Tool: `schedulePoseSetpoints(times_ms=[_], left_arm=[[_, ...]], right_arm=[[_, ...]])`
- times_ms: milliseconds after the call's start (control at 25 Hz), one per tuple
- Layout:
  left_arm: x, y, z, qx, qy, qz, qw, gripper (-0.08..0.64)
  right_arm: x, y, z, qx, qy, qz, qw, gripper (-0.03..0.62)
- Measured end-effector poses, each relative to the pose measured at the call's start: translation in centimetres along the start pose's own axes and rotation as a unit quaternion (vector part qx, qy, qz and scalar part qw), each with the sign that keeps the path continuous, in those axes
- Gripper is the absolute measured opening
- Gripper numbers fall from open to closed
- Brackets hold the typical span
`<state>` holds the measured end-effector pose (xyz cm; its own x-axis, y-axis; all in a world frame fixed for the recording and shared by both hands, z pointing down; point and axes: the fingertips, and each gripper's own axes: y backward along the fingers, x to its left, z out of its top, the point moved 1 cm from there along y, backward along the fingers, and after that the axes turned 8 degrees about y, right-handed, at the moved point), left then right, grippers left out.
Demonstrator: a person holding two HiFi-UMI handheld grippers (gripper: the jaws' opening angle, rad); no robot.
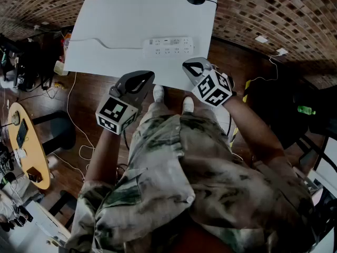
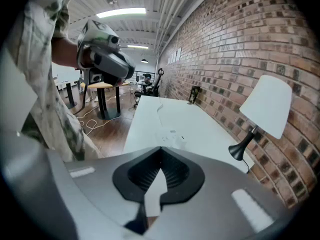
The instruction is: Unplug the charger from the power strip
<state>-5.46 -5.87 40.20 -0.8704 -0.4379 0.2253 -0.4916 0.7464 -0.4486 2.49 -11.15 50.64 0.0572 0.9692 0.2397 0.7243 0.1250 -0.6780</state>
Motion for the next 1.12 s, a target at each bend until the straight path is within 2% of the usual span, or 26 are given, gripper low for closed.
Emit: schedulePoseSetpoints(times_ms=[120, 240, 280, 320, 360, 440, 680, 760, 880, 1120], left_arm=[[3.5, -2.6, -0.1, 0.024, -0.020, -0.009, 0.9995, 0.003], [6.3, -5.1, -1.1, 0.060, -0.034, -0.021, 0.9974, 0.005], [7.1, -6.1, -1.3, 0.070, -0.040, -0.027, 0.9964, 0.014], [7.8, -7.1, -1.5, 0.078, -0.047, -0.035, 0.9952, 0.071], [8.5, -8.2, -1.6, 0.086, -0.055, -0.042, 0.9938, 0.092], [9.5, -10.2, -2.3, 0.108, -0.077, -0.059, 0.9894, 0.094], [12.9, -15.5, -6.0, 0.185, -0.161, -0.097, 0.9646, 0.115], [12.8, -16.7, -6.8, 0.204, -0.188, -0.123, 0.9528, 0.118], [12.0, -17.9, -8.1, 0.226, -0.203, -0.165, 0.9384, 0.127], [11.8, -19.2, -9.4, 0.237, -0.222, -0.191, 0.9264, 0.109]], right_arm=[[-2.7, -3.6, -0.8, 0.027, 0.007, 0.004, 1.000, 0.006], [-4.3, -6.8, -2.4, 0.054, -0.005, 0.007, 0.998, 0.006], [-4.7, -7.7, -3.1, 0.065, -0.012, 0.009, 0.998, 0.006], [-5.2, -8.4, -3.7, 0.075, -0.019, 0.010, 0.997, 0.006], [-5.5, -9.0, -4.1, 0.083, -0.026, 0.012, 0.996, 0.006], [-5.7, -9.8, -4.6, 0.096, -0.036, 0.014, 0.995, 0.006], [-5.6, -12.7, -4.9, 0.119, -0.054, 0.014, 0.991, 0.006], [-5.2, -12.4, -5.1, 0.123, -0.089, 0.009, 0.988, 0.006], [-4.7, -12.0, -5.3, 0.130, -0.135, 0.009, 0.982, 0.005], [-5.3, -12.2, -5.3, 0.145, -0.168, 0.013, 0.975, 0.005]])
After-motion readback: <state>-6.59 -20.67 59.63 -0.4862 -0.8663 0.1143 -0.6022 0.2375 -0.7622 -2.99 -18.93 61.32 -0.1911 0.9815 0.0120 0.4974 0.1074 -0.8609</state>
